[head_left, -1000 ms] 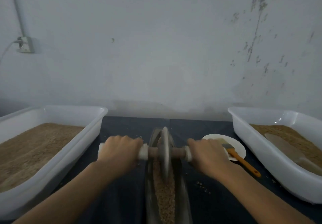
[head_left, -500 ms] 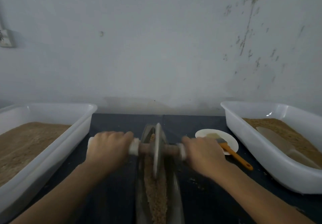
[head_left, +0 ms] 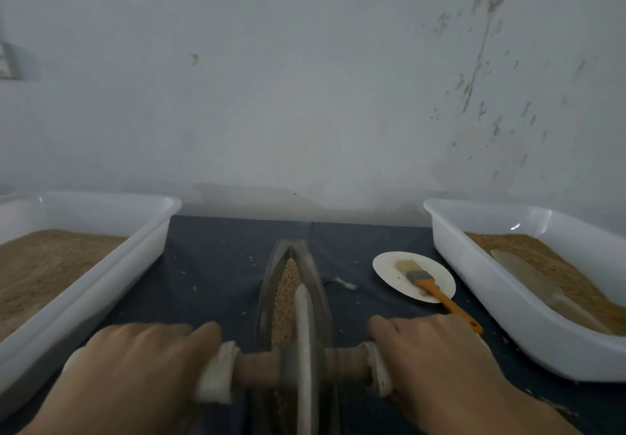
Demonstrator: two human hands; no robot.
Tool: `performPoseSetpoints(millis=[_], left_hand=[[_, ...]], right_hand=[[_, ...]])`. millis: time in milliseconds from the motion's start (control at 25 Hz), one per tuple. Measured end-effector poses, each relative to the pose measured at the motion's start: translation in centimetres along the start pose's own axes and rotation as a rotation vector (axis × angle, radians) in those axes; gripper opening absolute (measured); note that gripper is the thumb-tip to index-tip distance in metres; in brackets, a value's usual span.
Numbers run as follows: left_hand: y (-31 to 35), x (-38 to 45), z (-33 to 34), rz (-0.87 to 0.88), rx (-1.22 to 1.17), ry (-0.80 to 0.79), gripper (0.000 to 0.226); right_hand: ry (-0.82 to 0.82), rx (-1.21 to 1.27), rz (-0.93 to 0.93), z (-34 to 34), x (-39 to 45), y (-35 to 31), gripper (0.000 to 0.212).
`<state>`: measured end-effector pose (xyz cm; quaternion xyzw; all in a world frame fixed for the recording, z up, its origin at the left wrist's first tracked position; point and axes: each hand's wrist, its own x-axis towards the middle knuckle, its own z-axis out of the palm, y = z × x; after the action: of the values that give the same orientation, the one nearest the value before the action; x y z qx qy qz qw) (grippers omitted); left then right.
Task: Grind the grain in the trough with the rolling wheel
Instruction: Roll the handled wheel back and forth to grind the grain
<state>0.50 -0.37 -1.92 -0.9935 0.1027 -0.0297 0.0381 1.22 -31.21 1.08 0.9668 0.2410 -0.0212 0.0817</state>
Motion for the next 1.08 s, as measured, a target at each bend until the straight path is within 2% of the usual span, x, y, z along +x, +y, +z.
performPoseSetpoints(millis=[120,240,400,520,600,680,720,760,840,960,1000,1080], left_hand=[[1.4,1.2,-0.6,0.006,0.194,0.232,0.025],[1.8,5.7,-2.0,-0.067,0.248,0.329,0.027],[1.7,9.3,-3.0,-0.086,0.247,0.345,0.013],[0.8,6.2,-0.4,-0.022,0.202,0.285,0.026],[0.0,3.8,1.4,0.015,0.085,0.242,0.022],[-0.8,2.4,1.9,-0.018,-0.105,0.086,0.027],[-0.9,2.1,1.5,-0.044,-0.101,-0.029,0.035],[-0.6,1.7,1.2,-0.035,-0.051,-0.06,0.035],[0.6,1.3,0.4,0.02,0.132,0.08,0.025],[1.9,4.1,-1.3,-0.022,0.269,0.29,0.026],[1.9,6.0,-2.0,-0.04,0.259,0.316,0.021],[2.1,8.7,-3.5,-0.068,0.246,0.268,0.015]], right_hand=[[0.15,0.018,0.038,1.2,2.0,0.2,0.026],[0.309,0.018,0.132,1.8,6.9,1.6,0.023],[0.389,-0.03,0.199,1.1,10.3,2.1,0.023],[0.313,0.008,0.135,1.4,6.5,1.2,0.027],[0.262,0.019,0.043,1.6,2.9,0.3,0.027],[0.189,-0.033,-0.022,1.0,0.3,-0.1,0.029],[0.152,-0.057,-0.034,0.7,-0.1,-0.1,0.03],[0.129,-0.064,-0.03,0.5,0.0,-0.2,0.031],[0.183,-0.028,0.019,0.6,1.2,-0.3,0.03],[0.285,0.017,0.107,1.3,5.7,0.6,0.025],[0.314,-0.006,0.137,1.3,7.4,1.1,0.023],[0.371,-0.049,0.184,0.7,10.1,1.8,0.021]])
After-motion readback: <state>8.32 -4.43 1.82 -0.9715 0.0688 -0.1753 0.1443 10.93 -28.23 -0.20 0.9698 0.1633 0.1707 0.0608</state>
